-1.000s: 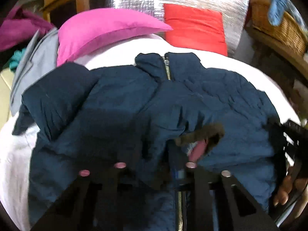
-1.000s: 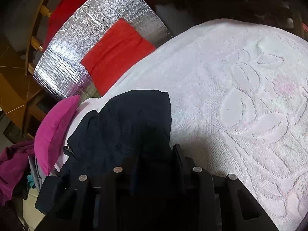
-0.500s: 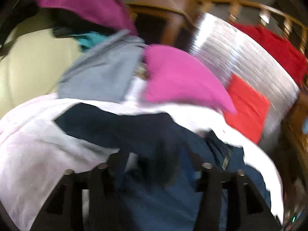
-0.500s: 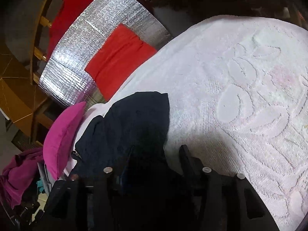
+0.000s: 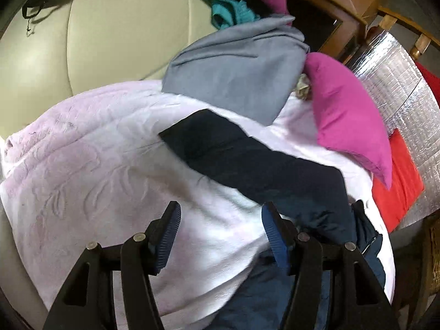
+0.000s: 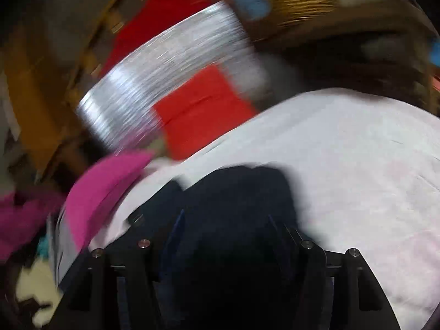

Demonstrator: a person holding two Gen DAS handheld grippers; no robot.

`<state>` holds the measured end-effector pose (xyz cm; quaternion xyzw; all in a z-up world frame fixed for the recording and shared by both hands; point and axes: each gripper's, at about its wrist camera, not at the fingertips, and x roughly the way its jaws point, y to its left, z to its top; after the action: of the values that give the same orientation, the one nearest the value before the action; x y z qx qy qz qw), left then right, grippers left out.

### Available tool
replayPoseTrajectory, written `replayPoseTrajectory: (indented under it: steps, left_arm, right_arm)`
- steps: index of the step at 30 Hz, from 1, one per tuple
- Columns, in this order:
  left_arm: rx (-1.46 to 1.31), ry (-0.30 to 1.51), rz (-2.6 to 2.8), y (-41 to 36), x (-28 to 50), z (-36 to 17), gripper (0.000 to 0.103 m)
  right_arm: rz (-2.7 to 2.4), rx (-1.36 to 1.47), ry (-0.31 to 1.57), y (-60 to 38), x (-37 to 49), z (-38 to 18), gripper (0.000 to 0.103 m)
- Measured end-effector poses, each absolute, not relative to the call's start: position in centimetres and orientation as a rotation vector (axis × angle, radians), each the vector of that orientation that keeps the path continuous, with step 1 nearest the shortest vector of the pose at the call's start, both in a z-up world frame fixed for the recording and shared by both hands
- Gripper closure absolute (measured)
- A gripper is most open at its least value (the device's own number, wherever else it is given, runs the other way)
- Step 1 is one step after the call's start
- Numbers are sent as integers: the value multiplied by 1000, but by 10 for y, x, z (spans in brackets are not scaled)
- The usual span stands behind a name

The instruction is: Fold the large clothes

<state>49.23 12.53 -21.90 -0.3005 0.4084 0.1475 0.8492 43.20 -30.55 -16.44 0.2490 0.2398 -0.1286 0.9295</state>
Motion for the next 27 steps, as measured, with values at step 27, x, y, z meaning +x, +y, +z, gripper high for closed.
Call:
replayPoseTrajectory:
  steps: [27]
  left_arm:
    - [-954,900,772,279,422,-253,41]
  right_arm:
    - [364,-472,828,106,537,-155,8]
